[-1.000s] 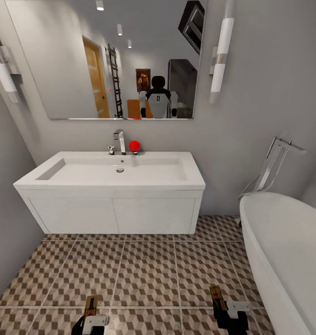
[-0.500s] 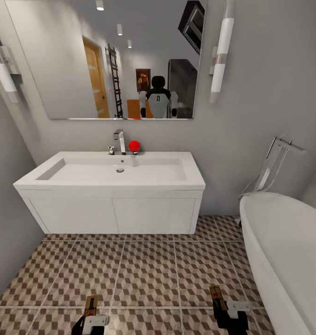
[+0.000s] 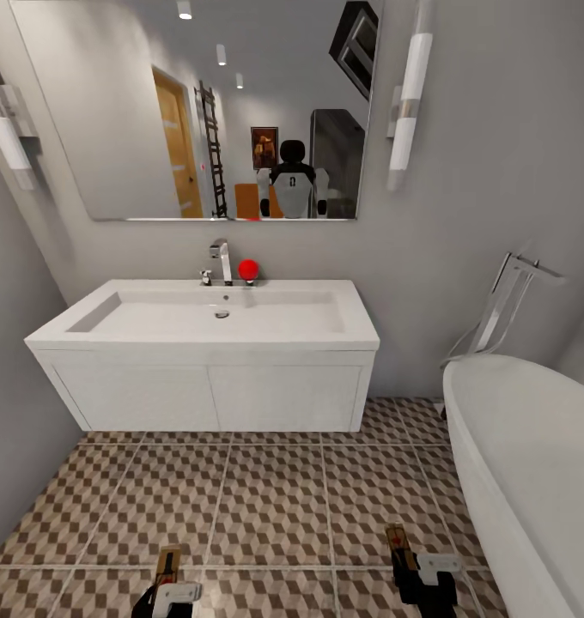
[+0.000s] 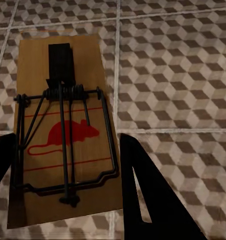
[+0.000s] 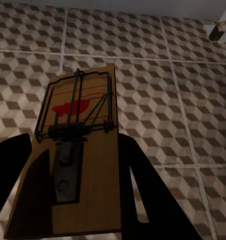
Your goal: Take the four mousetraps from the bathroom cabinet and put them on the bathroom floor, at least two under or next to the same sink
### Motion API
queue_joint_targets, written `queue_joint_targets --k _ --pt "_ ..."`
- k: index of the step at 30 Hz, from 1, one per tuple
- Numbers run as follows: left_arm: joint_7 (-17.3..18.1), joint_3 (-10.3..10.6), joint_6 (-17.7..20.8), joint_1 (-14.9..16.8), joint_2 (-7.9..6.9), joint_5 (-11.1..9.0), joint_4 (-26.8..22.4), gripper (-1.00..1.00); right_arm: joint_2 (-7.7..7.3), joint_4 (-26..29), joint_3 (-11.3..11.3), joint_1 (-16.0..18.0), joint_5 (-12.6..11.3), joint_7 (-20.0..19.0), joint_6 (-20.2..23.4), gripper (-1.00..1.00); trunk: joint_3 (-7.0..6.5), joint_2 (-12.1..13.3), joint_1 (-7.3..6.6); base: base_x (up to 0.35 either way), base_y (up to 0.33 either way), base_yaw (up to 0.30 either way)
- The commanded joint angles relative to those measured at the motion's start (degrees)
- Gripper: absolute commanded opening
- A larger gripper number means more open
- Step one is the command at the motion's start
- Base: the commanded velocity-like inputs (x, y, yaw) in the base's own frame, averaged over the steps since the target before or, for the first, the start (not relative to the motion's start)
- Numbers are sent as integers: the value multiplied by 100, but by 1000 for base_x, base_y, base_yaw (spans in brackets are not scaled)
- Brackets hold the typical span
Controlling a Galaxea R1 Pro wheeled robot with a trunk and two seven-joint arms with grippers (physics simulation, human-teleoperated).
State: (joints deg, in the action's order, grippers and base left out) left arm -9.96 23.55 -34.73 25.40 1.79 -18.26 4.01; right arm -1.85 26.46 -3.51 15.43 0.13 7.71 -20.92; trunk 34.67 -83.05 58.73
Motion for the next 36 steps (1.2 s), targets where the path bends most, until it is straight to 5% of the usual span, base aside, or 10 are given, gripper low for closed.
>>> queue_joint_targets --k 1,6,11,12,17,21,25,27,36 --pt "-48 40 199 9 7 1 2 -100 5 42 -55 4 72 50 9 -100 5 -3 0 0 0 0" --pt "-45 22 1844 9 -64 -2 -839 -100 199 546 -90 10 430 74 545 -100 5 -3 0 0 0 0" --pt "-40 0 4330 19 -281 4 -2976 -100 486 1375 -97 81 557 71 1683 -100 5 -3 0 0 0 0" --pt "-40 -11 4577 26 -291 5 -3143 -100 524 1437 -97 117 562 71 1782 -100 5 -3 0 0 0 0" --pt "-57 -113 5984 462 -263 11 -3781 -100 789 1567 -97 868 602 65 2695 -100 5 -3 0 0 0 0" --pt "-66 -135 6164 1122 -240 15 -3169 -100 851 1299 -97 1595 604 64 3087 -100 5 -3 0 0 0 0" --pt "-65 -137 5225 1289 -188 12 -2478 -100 901 925 -97 1907 605 64 3155 -100 5 -3 0 0 0 0" --pt "-74 -139 5107 1303 -119 9 -2463 -100 1020 842 -97 1933 609 71 3160 -100 5 -3 0 0 0 0" --pt "-81 -148 6283 1309 -117 6 -2629 -100 1130 784 -90 1946 593 86 3602 -100 5 -3 0 0 0 0"
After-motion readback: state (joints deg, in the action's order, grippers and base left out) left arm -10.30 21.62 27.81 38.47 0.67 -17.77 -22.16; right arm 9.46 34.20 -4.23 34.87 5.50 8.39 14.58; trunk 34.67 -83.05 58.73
